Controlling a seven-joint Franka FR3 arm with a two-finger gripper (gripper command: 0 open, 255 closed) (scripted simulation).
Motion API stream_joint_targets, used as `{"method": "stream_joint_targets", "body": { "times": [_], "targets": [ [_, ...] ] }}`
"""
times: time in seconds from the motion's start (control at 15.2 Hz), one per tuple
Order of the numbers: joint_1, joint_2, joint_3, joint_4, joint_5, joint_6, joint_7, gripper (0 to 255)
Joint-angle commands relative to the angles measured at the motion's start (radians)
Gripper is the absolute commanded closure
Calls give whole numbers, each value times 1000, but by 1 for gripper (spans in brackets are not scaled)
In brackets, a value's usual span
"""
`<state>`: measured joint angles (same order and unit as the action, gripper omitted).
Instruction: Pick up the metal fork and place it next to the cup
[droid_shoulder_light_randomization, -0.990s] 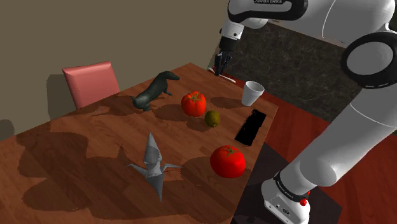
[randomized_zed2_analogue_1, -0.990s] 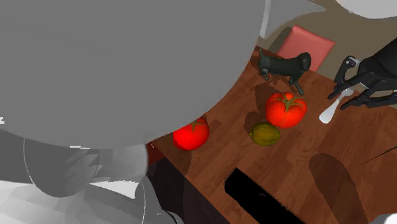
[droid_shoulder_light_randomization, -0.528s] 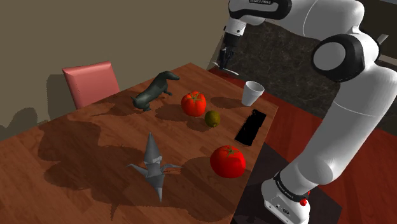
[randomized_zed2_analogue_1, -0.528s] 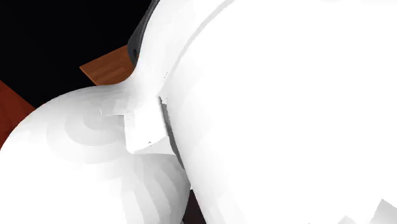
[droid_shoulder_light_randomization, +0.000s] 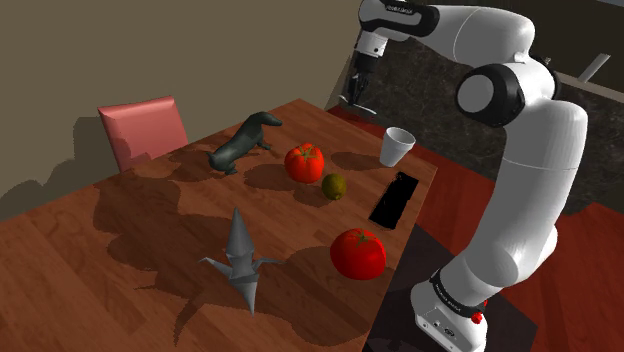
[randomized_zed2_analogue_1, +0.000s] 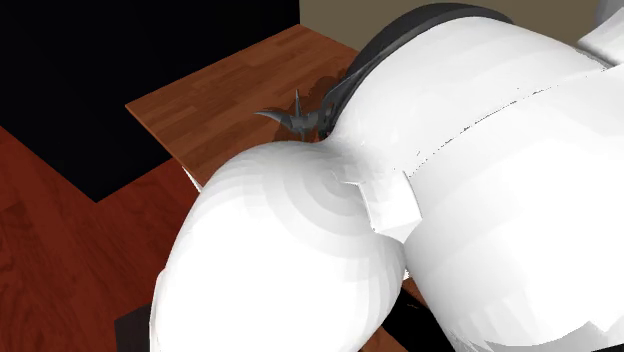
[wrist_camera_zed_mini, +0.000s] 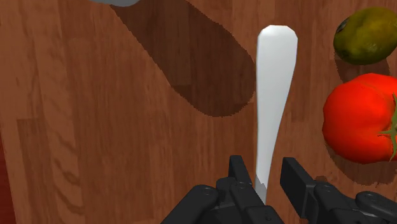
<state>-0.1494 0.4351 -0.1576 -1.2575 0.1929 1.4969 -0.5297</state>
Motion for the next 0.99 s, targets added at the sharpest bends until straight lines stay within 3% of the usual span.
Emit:
{"method": "stream_joint_targets", "body": {
  "times": [0.0, 0.92],
  "targets": [
    [4, -7, 0, -39, -1, 33, -3, 255],
    [13, 3, 2, -213, 3, 214, -28, 255]
  ]
}}
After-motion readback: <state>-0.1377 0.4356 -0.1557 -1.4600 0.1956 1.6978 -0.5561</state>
